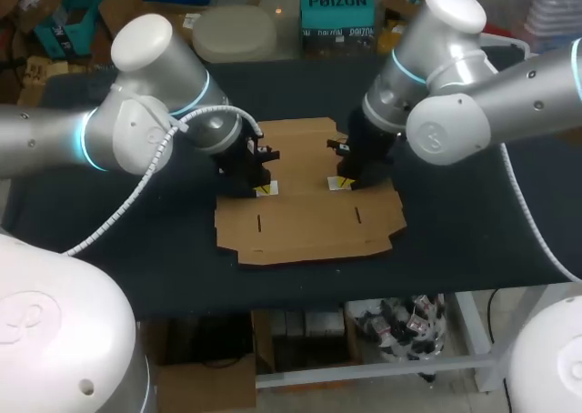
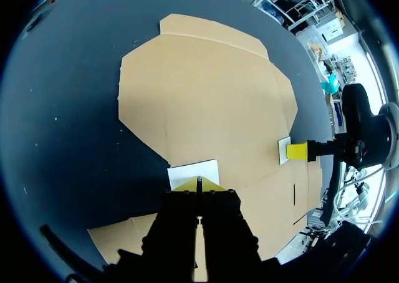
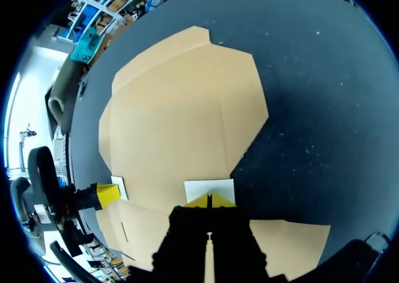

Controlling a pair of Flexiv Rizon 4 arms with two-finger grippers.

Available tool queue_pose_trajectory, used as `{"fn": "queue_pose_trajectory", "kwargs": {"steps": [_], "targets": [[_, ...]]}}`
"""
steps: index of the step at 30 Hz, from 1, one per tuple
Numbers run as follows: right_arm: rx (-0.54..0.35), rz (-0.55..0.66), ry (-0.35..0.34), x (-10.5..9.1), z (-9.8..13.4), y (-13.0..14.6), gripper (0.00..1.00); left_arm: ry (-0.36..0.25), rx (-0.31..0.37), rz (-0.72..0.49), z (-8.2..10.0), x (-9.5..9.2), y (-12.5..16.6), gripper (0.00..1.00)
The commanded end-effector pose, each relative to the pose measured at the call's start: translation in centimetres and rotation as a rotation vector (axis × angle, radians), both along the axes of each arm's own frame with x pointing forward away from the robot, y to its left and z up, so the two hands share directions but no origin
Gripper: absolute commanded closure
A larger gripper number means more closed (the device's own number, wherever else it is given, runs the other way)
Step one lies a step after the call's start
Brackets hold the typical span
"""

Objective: Assemble the packaging by folding the flat box into shape, placing the metal phone stand inside, and closing the box properly

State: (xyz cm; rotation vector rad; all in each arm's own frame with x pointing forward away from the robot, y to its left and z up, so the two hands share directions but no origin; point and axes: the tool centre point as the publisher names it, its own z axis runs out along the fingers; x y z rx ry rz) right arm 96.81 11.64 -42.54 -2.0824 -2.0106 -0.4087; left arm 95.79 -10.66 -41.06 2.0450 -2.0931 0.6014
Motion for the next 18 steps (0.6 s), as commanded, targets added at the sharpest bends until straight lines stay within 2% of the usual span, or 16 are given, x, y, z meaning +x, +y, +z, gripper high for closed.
{"fn": "queue_pose_trajectory", "kwargs": {"steps": [1, 5, 12, 18], "targets": [[-0.007, 0.005, 0.019, 0.4, -1.3, 0.4, 1.00, 0.003, 0.013, 0.003, -0.6, 0.1, -0.2, 1.00], [-0.009, -0.001, 0.032, 0.3, -1.7, 0.1, 1.00, 0.006, 0.016, 0.003, -0.5, 0.0, -0.1, 1.00], [0.001, -0.005, 0.015, 0.9, -0.5, -0.4, 1.00, -0.006, 0.020, 0.013, 0.3, 0.0, 0.1, 1.00], [0.018, -0.001, 0.019, 1.6, -0.4, -0.5, 1.00, -0.015, 0.020, 0.024, 0.6, 0.3, 0.3, 1.00]]}}
